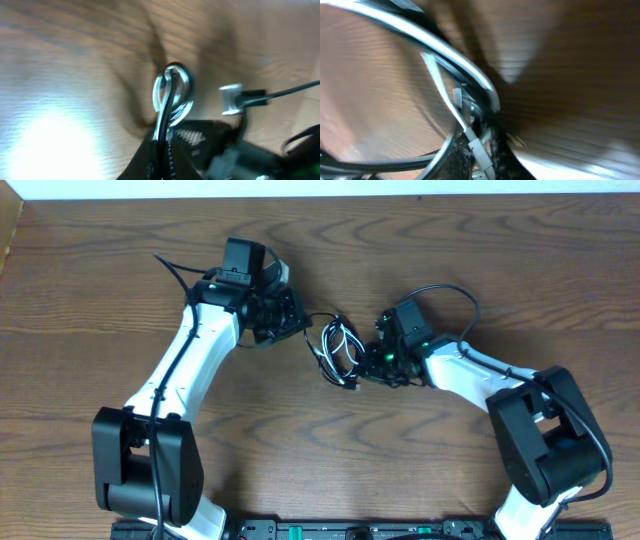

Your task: Untangle cables

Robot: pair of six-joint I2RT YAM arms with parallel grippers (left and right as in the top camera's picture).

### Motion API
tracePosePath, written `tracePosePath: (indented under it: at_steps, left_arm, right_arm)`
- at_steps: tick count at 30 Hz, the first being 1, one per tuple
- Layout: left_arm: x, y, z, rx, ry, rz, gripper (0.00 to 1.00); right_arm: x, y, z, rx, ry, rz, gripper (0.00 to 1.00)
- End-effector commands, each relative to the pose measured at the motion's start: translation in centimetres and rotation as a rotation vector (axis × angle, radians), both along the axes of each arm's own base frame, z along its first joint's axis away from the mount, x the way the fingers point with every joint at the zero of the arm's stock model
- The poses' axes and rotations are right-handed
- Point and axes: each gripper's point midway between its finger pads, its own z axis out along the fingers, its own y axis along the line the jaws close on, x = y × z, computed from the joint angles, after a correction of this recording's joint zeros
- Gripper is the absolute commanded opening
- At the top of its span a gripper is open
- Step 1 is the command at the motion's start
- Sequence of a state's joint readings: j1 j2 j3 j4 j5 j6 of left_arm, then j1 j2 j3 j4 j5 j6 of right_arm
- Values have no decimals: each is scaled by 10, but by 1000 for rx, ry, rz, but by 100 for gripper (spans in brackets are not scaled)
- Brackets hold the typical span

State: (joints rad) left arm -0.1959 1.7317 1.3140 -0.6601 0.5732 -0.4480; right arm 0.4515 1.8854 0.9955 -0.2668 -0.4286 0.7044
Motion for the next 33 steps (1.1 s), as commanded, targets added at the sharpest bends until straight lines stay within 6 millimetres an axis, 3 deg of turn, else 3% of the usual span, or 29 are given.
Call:
tracePosePath:
  at_steps: [1,5,10,14,18,22,27,33]
  left_arm:
    - [-5,27,-18,160,8,-14,8]
    - [-18,45,-30,272,64,-6,7]
    - [-29,39,-36,284,92,-58,8]
    - [-37,20,-44,278,105,-122,9]
    - [-45,4,-53,291,103,-203,17]
    - [-45,-2,-54,298,72,-261,32]
    - [-37,-11,-51,267,24,-281,34]
    - [-25,-61,-40,124,-63,-293,35]
  right_arm:
    - [-3,-47,-23,-132,67,-78,10]
    - [-9,-77,-28,-168,133,-103,7]
    - [-6,-101,-19,-178,128,-114,6]
    - [2,-117,10,-180,65,-122,7]
    - [5,-137,41,-225,-2,-173,12]
    - [3,-145,67,-233,-68,-163,20]
    - [0,-145,78,-230,-92,-155,29]
    - [1,-149,77,-235,-88,-167,33]
